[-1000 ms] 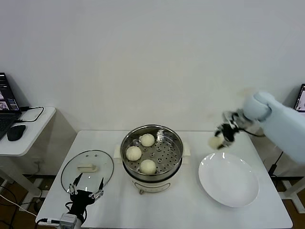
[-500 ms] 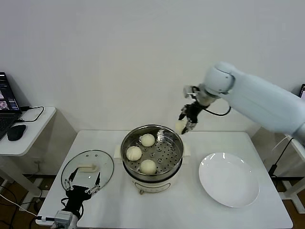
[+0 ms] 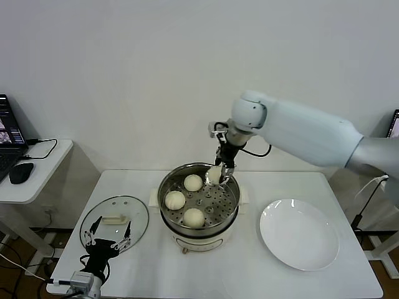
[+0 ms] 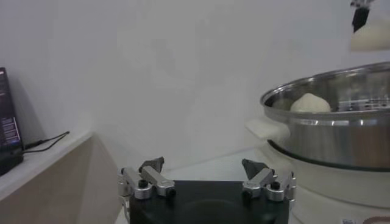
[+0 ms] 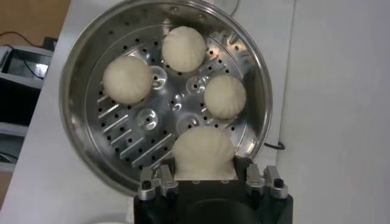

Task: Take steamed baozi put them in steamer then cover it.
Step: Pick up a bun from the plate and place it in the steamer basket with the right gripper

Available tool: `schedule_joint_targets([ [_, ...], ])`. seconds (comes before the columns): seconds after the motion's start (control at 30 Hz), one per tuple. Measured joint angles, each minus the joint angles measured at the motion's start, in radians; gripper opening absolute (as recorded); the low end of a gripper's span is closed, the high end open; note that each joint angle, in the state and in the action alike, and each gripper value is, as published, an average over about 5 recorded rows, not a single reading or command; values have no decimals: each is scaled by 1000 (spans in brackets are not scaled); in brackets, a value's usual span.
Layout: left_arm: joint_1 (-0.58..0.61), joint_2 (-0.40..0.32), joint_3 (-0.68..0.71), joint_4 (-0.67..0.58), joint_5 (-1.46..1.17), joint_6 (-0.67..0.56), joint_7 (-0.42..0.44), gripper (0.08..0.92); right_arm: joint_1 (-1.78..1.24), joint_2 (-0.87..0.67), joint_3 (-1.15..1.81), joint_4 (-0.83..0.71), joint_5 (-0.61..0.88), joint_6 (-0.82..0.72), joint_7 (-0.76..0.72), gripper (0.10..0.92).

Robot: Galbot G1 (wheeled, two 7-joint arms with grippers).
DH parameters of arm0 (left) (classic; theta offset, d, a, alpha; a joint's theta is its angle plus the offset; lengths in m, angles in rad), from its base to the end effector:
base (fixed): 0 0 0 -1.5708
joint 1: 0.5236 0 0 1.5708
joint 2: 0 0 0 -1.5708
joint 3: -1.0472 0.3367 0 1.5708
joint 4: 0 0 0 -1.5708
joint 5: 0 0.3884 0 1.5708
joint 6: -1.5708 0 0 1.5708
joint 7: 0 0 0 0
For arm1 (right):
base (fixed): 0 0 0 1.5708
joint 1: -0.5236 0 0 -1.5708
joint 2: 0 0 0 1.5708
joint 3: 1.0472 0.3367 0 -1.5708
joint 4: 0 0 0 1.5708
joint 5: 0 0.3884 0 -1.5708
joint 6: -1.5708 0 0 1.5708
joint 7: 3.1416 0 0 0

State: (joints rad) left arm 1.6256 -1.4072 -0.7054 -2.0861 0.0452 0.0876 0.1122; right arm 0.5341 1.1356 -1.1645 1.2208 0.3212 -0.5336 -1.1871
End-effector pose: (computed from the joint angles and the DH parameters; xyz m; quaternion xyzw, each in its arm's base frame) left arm 0.2054 0.0839 -0.2934 -0.0150 -0.9881 -0.1333 0.0756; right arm 0.5793 0.1305 -0.0366 0.5592 -0.5262 0.5281 0.3627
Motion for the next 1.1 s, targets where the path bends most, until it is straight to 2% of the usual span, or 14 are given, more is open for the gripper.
schedule_joint_targets([
  [0.9,-13,2,0,31,-13,0,2,823,-106,35,-37,-14,-20,-87,79,599],
  [1.0,-13,0,2,34,-12,-1,2,823,-113,33,-32,-11,-20,-91,86,649],
  [1.1,-15,-3,3,36,-10,-1,3,823,-116,28,-26,-6,-19,-96,92,735],
])
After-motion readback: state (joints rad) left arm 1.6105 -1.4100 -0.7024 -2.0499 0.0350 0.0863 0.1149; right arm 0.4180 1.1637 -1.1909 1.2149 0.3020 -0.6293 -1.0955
